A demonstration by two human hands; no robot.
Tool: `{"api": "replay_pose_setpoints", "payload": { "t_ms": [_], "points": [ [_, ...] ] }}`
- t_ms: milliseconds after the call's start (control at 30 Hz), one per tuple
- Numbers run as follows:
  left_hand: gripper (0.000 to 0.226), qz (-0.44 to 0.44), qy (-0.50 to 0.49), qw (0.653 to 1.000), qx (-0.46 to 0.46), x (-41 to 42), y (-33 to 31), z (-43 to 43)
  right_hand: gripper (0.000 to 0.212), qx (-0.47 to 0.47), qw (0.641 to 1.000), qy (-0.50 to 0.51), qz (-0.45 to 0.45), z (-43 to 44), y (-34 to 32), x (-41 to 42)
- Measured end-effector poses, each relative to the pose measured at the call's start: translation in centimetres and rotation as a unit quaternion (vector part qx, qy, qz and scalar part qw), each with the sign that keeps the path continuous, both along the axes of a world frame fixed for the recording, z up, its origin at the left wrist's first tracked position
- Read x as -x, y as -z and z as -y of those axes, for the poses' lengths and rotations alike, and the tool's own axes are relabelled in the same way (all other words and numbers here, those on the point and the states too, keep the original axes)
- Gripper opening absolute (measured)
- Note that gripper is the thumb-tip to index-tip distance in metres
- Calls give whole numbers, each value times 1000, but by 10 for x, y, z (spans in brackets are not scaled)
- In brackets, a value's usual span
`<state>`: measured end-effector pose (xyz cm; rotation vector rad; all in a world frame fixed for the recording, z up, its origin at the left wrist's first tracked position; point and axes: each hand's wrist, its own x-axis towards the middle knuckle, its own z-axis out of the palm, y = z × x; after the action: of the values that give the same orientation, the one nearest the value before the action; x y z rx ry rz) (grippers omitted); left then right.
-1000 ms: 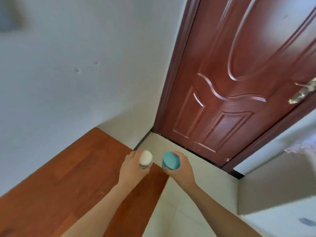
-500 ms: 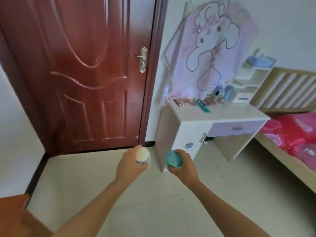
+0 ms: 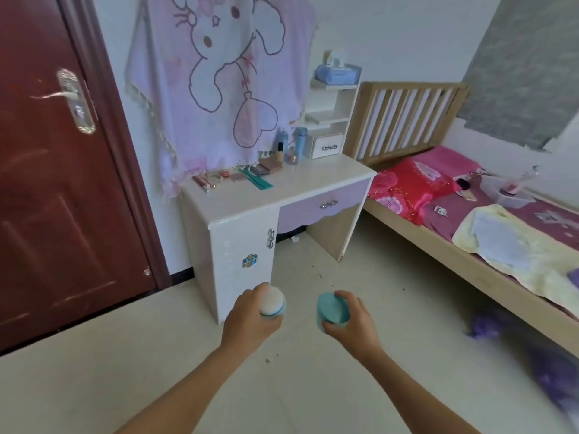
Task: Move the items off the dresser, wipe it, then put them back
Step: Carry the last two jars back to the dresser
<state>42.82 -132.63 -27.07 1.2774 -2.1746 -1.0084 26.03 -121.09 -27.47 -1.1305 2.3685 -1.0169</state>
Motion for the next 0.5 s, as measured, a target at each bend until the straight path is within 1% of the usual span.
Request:
{"api": "replay_pose_setpoints", "payload": {
  "t_ms": [100, 267, 367, 433, 500],
  "points": [
    [58, -14, 4, 1000, 9, 31, 0, 26, 62, 4, 1000, 0, 2, 22, 4, 28],
    [54, -56, -3, 998, 13, 85, -1, 95, 61, 29, 999, 15, 18, 82, 1, 83],
    [55, -51, -6, 999, 1, 122, -2, 141, 60, 19, 1000, 16, 1, 119, -9, 124],
    [52, -52, -1, 999, 8, 150, -6, 169, 59, 29, 999, 33, 1, 141, -18, 152],
    [49, -57, 7, 998, 10, 179, -7, 191, 57, 44, 997, 66, 22, 156, -21, 179]
  ]
}}
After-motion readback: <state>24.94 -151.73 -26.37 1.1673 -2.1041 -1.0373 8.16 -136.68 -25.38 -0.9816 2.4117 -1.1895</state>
